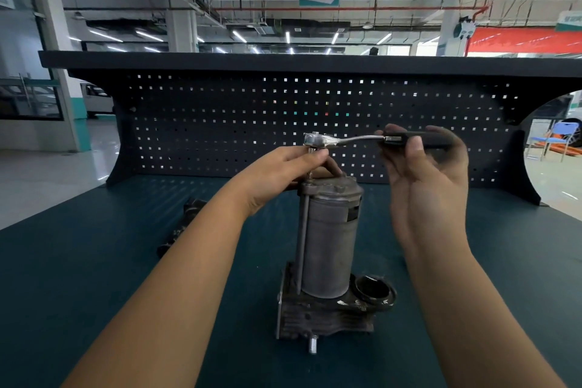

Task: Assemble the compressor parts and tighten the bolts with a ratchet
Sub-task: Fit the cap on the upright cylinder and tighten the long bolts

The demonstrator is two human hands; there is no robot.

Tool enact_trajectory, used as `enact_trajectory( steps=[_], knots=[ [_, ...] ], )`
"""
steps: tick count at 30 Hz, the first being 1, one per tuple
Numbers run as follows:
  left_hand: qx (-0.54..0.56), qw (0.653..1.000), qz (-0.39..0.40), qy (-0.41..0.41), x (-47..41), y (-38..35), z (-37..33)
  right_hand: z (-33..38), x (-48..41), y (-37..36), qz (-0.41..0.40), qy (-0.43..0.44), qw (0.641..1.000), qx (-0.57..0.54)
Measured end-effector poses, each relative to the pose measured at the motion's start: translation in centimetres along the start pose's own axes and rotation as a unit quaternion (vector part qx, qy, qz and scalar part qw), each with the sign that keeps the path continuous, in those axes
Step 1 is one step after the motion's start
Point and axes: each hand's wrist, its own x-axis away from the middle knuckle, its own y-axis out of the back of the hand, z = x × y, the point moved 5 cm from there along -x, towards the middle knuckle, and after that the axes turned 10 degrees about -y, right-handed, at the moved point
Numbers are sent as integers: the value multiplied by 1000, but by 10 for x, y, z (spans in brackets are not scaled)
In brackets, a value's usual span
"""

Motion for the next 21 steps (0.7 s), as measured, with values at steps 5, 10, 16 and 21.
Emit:
enact_trajectory(
  steps=[5, 10, 16, 21],
  knots=[
    [31, 999, -1, -19, 2, 0, 1, 18, 33, -12, -26, 229, 954, 193],
    [-20, 999, -30, -31, 5, 0, 4, 20, 64, -43, 89, 394, 872, 277],
    [-157, 964, -156, -147, 15, -8, -3, 14, 79, -76, 155, 459, 793, 369],
    [-112, 976, -120, -141, 14, -7, 1, 14, 83, -87, 156, 461, 792, 368]
  ],
)
